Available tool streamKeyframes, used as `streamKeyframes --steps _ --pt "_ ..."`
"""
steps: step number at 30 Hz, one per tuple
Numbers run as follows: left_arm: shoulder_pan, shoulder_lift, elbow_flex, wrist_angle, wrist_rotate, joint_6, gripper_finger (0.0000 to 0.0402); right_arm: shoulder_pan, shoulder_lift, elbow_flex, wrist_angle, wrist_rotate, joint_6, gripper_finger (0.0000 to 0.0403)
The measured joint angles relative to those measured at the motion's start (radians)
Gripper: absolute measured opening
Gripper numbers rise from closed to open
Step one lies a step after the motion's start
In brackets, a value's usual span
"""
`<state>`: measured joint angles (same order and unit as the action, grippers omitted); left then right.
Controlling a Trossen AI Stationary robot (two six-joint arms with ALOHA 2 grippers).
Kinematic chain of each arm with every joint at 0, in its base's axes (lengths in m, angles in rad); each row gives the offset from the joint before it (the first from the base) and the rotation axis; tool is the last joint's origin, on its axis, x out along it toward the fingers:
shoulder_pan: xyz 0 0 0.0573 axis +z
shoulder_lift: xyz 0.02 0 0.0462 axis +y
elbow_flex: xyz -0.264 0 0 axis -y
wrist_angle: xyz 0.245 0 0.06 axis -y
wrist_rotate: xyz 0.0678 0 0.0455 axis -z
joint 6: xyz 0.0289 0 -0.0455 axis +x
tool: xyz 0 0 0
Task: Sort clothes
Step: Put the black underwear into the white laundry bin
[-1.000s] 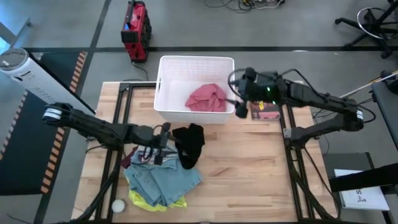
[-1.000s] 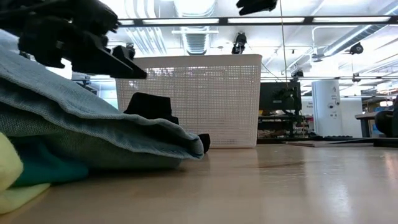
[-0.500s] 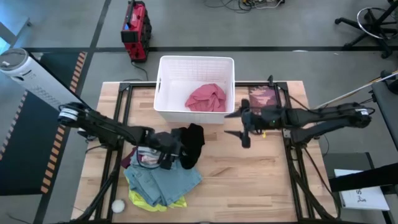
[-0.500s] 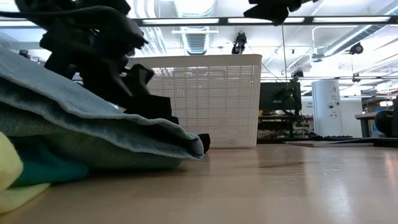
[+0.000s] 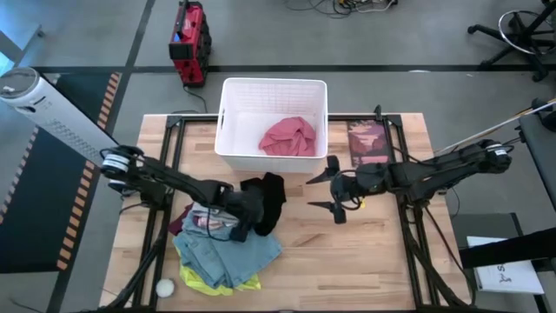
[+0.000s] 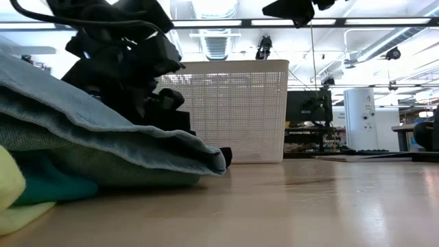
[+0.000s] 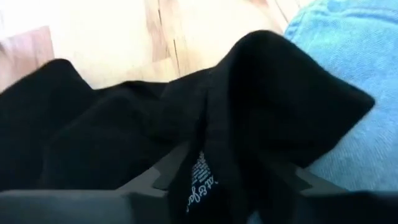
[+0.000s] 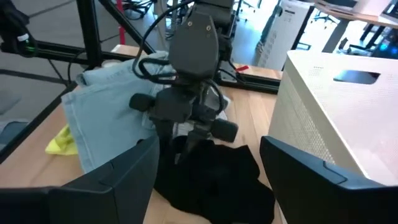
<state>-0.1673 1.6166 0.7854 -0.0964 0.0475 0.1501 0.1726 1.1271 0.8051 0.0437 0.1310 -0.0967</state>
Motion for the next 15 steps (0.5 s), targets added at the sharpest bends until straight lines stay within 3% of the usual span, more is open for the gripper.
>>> streamKeyframes --steps 6,15 --pt "0.0 -0.005 0.055 -0.058 -0.002 0.032 0.0012 0.0 0.0 0.0 -0.002 0.001 0.0 0.0257" --pt "0.003 -0.231 0.093 -0.073 -0.006 0.045 0.0003 0.0 -0.002 0.0 -0.016 -0.009 -0.008 0.0241"
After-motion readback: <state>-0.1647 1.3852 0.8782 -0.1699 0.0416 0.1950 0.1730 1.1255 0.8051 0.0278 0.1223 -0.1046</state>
